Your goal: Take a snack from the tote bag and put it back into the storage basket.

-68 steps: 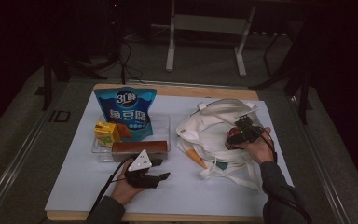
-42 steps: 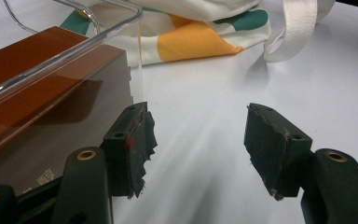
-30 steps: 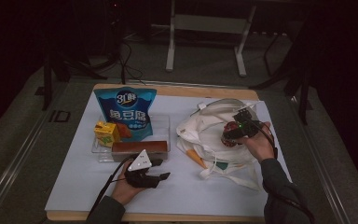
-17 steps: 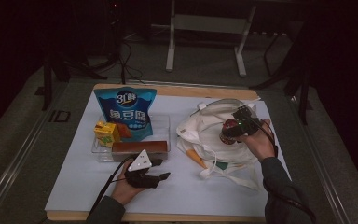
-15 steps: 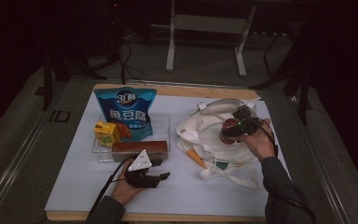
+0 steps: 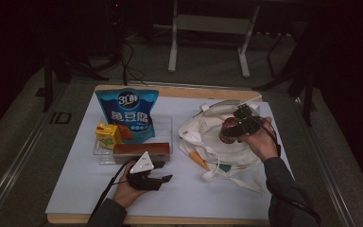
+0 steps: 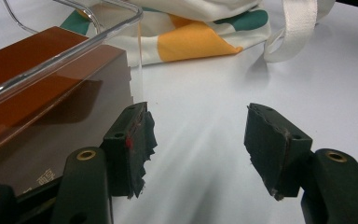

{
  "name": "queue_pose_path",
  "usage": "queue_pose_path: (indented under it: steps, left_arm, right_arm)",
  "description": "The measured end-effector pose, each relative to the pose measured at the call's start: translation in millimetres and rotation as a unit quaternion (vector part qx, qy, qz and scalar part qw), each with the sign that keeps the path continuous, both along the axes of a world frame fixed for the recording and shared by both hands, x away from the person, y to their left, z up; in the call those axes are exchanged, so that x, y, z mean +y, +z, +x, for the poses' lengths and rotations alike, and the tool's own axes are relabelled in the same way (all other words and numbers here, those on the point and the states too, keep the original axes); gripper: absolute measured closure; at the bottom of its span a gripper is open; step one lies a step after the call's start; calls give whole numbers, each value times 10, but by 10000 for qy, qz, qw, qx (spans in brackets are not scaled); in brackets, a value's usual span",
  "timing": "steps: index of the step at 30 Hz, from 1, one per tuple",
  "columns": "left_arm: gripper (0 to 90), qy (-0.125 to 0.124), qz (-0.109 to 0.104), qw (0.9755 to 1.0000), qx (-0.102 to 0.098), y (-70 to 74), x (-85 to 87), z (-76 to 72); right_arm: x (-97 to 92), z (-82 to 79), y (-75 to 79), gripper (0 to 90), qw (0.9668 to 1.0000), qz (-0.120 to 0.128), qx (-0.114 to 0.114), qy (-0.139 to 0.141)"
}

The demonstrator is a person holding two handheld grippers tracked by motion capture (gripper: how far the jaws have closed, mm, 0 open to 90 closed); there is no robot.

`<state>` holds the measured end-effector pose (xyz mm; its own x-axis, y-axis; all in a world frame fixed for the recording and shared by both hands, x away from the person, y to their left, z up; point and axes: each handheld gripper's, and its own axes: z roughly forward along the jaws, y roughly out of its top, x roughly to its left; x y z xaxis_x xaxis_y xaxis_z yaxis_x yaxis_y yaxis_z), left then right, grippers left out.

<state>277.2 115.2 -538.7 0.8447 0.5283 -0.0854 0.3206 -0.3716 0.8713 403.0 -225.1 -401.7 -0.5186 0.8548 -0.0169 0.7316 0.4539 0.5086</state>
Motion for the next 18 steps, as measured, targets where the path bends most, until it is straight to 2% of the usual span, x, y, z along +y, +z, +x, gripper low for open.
queue_pose_path:
  steps: [18]
  left_arm:
    - [405,-3,-7,10000,6,0,0,1]
  right_arm:
    - [153,-39,160,259,9995,-13,-113,296]
